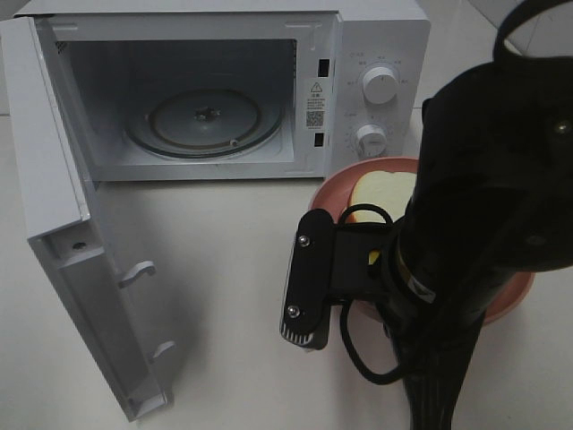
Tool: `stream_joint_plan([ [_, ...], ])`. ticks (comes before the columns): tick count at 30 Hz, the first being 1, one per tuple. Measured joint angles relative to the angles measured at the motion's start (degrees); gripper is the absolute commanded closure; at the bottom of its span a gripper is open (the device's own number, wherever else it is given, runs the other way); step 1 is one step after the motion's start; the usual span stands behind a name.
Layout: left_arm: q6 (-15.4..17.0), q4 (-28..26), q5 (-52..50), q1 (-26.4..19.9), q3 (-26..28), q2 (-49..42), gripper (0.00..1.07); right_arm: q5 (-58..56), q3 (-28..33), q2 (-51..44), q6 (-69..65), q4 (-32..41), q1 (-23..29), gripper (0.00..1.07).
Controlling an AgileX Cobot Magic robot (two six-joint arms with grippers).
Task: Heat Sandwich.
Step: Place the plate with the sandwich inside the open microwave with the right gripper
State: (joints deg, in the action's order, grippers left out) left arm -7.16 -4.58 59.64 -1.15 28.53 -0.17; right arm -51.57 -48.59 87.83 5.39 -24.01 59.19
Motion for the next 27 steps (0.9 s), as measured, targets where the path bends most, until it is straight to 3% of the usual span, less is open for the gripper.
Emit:
stream_joint_plan([
  [21,0.0,0.0,0.0,0.0,0.0,0.0,0.07,5.61,0.0,0.0,17.65,0.11,0.0,1.06],
  [27,0.0,0.0,0.0,0.0,0.0,0.0,0.07,8.48,0.0,0.0,29.91,0.86,-0.34,1.06],
])
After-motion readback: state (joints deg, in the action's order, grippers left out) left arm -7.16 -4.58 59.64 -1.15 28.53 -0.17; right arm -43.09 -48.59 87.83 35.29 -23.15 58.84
